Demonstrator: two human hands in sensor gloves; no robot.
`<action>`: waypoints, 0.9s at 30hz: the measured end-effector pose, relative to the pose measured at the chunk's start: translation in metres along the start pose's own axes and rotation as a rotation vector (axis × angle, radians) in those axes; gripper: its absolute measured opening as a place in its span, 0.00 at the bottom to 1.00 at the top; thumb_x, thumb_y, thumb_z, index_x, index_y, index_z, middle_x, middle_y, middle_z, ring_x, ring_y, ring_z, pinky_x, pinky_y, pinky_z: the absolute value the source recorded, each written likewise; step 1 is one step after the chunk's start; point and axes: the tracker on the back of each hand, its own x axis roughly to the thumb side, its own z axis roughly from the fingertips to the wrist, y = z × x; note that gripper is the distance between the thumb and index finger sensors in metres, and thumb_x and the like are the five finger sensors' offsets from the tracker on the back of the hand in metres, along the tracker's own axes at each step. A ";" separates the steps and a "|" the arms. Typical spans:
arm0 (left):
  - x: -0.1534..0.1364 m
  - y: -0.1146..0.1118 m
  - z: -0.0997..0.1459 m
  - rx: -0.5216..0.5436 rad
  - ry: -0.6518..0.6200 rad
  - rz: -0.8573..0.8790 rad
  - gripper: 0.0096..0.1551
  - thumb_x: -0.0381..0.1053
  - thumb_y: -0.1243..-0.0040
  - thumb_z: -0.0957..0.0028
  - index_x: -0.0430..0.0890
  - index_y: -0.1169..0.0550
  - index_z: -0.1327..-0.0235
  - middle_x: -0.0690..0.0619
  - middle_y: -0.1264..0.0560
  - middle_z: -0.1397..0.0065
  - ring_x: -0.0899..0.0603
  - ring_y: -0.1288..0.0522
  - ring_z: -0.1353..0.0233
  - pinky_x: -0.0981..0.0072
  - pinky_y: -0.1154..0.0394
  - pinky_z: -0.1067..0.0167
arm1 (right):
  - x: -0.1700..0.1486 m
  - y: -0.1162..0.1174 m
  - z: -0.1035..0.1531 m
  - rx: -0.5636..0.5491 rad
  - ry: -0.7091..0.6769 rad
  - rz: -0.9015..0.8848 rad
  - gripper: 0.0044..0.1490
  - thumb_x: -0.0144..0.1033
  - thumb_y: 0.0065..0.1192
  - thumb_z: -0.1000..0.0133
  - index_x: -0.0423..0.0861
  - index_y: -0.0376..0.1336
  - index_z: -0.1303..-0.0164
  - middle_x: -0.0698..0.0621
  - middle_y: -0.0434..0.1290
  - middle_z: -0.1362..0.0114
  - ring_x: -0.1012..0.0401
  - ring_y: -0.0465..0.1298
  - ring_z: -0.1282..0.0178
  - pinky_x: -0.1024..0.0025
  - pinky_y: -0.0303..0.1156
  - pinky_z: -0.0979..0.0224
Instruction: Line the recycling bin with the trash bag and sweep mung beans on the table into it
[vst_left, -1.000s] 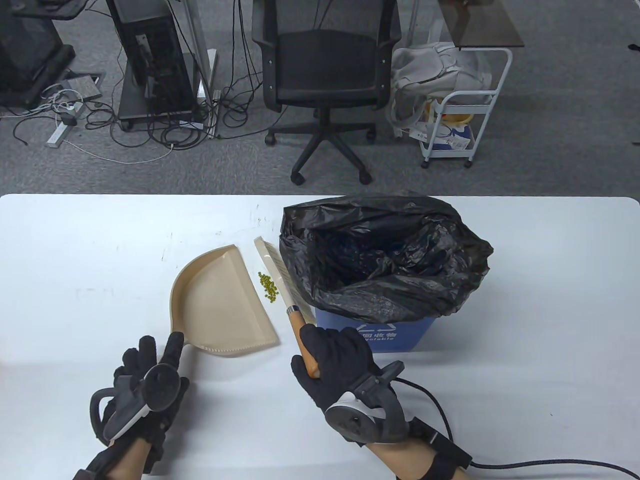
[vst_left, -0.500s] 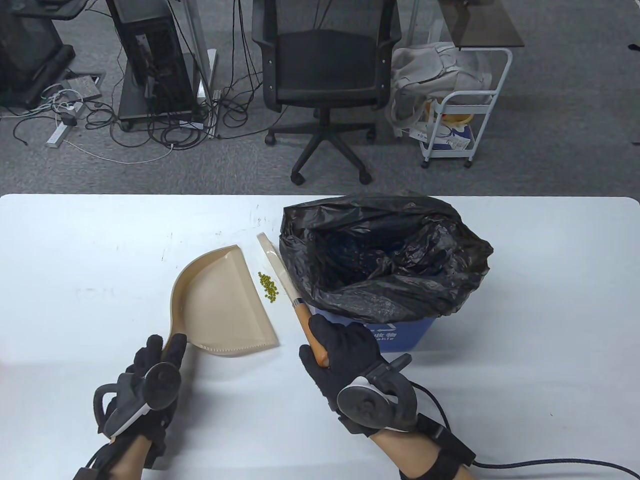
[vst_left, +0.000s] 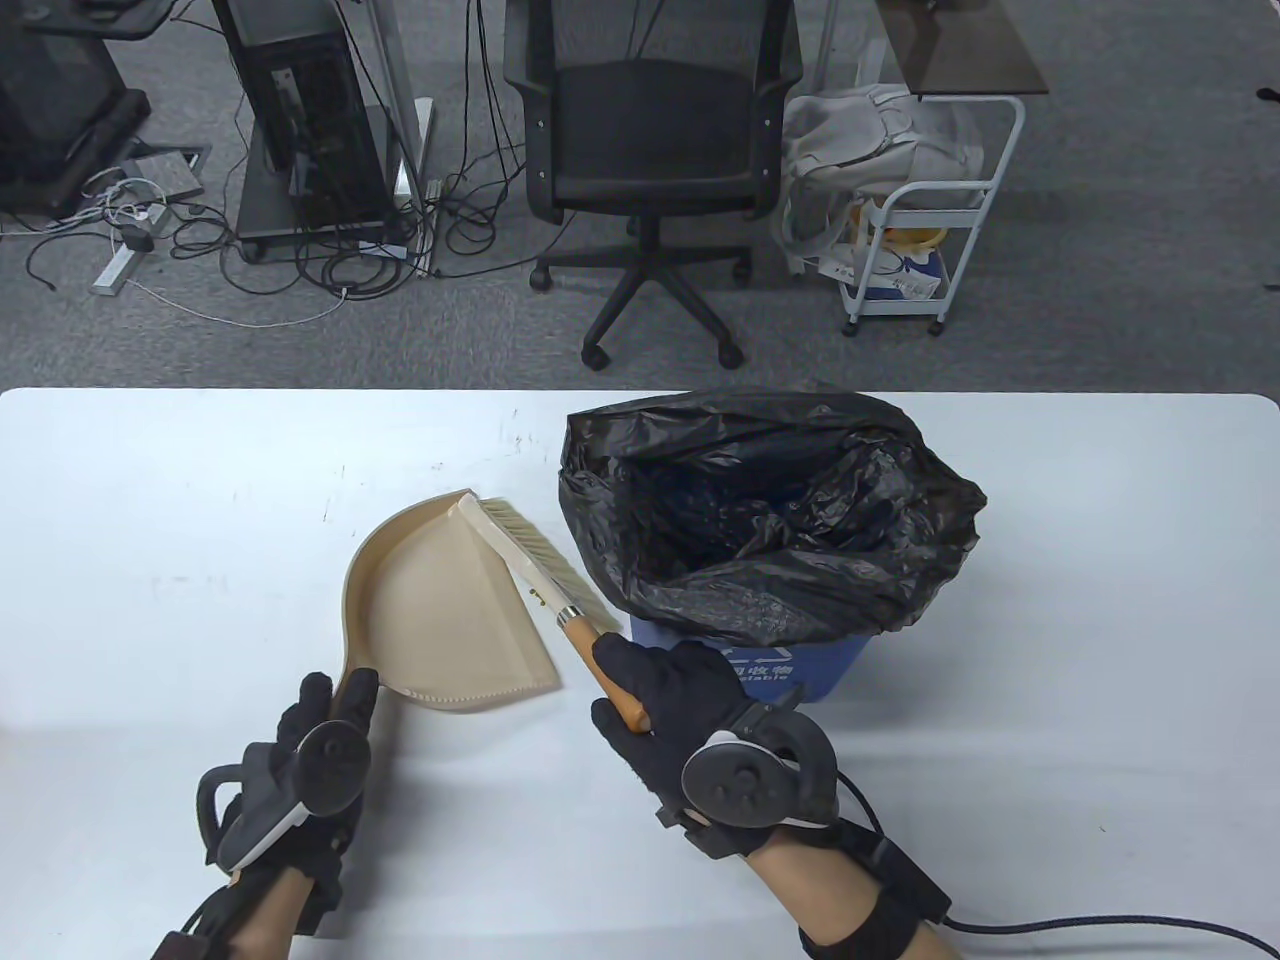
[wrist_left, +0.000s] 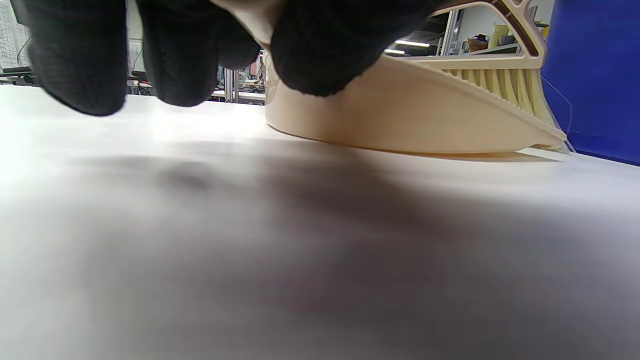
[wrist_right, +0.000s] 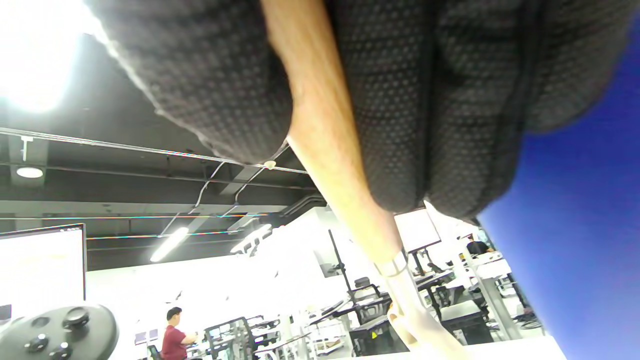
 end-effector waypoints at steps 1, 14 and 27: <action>0.001 0.000 0.000 0.002 0.000 -0.001 0.42 0.34 0.34 0.46 0.45 0.38 0.18 0.25 0.38 0.18 0.16 0.28 0.26 0.18 0.23 0.43 | 0.001 0.000 -0.001 0.009 -0.024 0.000 0.36 0.39 0.75 0.49 0.31 0.74 0.37 0.29 0.85 0.48 0.36 0.87 0.50 0.33 0.75 0.41; -0.001 0.000 0.000 0.006 0.008 0.006 0.42 0.33 0.34 0.46 0.45 0.38 0.18 0.25 0.38 0.18 0.15 0.28 0.27 0.18 0.22 0.44 | 0.010 -0.006 -0.001 0.025 -0.173 -0.012 0.36 0.38 0.76 0.50 0.32 0.73 0.36 0.29 0.85 0.46 0.36 0.86 0.48 0.33 0.73 0.39; -0.004 0.001 0.001 0.005 0.025 0.015 0.42 0.33 0.34 0.46 0.46 0.37 0.18 0.25 0.38 0.18 0.15 0.28 0.27 0.18 0.22 0.44 | 0.003 -0.001 -0.001 0.040 -0.092 0.074 0.36 0.39 0.76 0.50 0.30 0.74 0.37 0.29 0.85 0.48 0.36 0.87 0.50 0.33 0.74 0.41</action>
